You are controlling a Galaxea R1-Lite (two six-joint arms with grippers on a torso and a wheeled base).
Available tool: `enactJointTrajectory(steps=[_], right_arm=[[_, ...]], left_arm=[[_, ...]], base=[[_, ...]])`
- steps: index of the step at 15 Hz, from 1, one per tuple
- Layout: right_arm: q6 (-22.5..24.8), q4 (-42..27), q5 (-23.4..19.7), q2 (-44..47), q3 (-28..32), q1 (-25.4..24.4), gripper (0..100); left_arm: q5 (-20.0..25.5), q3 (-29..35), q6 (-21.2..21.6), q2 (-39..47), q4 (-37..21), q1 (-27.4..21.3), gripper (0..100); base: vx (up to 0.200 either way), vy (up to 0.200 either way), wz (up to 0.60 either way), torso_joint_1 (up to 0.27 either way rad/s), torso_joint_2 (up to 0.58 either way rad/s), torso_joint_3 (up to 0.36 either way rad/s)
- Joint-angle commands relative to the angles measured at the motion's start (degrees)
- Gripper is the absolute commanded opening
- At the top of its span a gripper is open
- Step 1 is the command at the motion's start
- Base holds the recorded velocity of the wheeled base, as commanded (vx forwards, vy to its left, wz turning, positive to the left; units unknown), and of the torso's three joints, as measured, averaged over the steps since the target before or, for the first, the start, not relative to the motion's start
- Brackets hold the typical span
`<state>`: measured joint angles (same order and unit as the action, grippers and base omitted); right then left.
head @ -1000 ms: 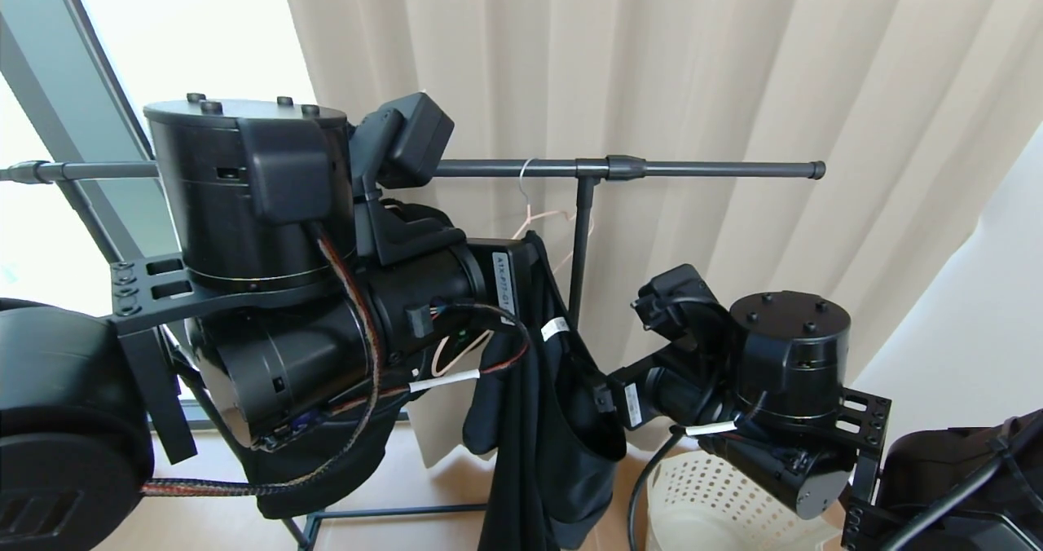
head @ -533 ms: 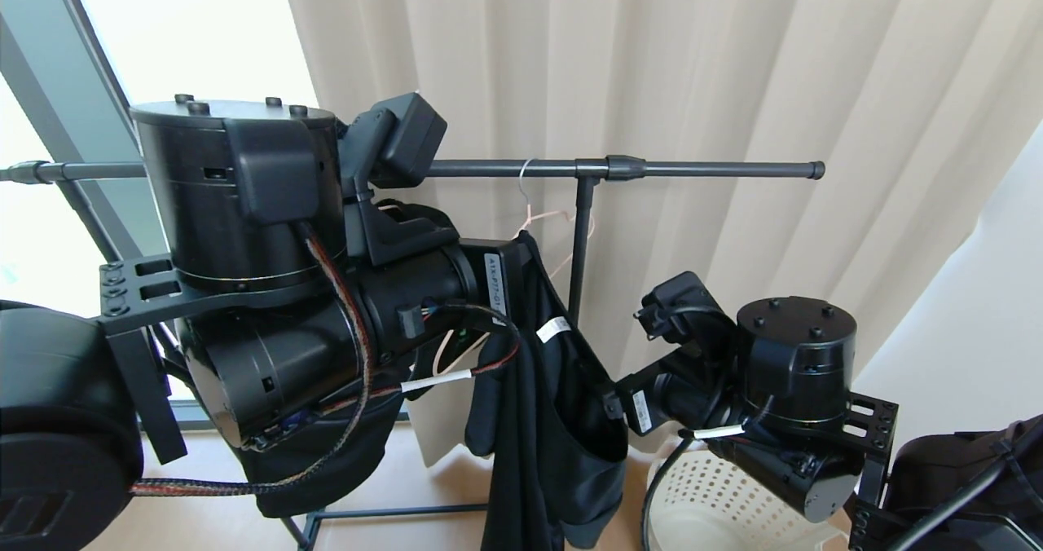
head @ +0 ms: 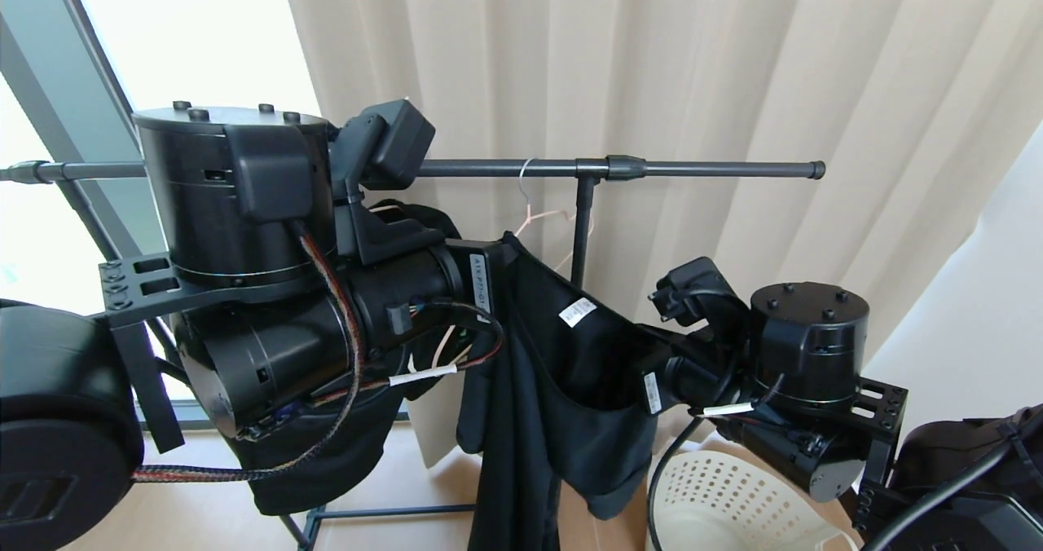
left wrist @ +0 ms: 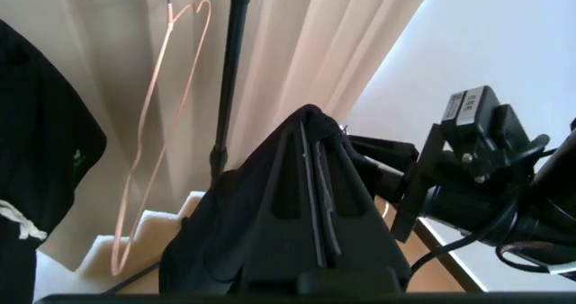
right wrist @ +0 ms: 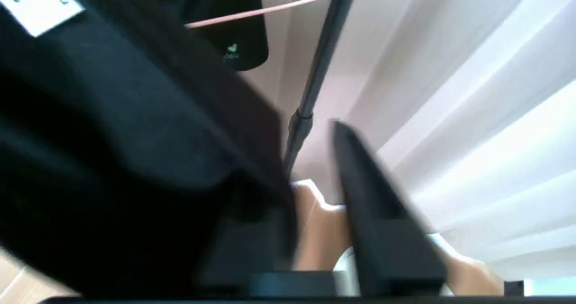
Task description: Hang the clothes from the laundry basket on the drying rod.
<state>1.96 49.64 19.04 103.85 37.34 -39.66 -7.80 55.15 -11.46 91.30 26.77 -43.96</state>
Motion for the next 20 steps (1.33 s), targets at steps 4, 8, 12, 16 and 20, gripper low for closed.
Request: enactJointTrajectory(steps=[4,8,12,16,20], right_arm=[[0.76,-0.07,0.03,-4.1,0.72,3.62,0],[0.85,-0.07,0.12,-6.73,0.8,4.15,0],[0.85,-0.07,0.12,-7.88,0.8,4.15,0],[0.85,-0.07,0.12,-7.61,1.16,4.41,0],[0.85,-0.07,0.12,-7.52,1.42,5.03,0]], left_arm=[[2.44,-3.21,7.5,3.1,-0.05,3.44,0],[2.97,-4.7,10.76,7.14,0.39,4.67,0],[2.97,-6.11,11.02,9.6,4.52,5.2,0],[3.41,-6.72,12.16,9.6,5.31,5.64,100],[11.14,-6.9,12.07,8.11,5.31,9.77,100]], base=[[0.0,0.0,0.0,0.0,0.0,0.0],[0.0,0.0,0.0,0.0,0.0,0.0],[0.0,0.0,0.0,0.0,0.0,0.0],[0.0,0.0,0.0,0.0,0.0,0.0],[0.0,0.0,0.0,0.0,0.0,0.0]])
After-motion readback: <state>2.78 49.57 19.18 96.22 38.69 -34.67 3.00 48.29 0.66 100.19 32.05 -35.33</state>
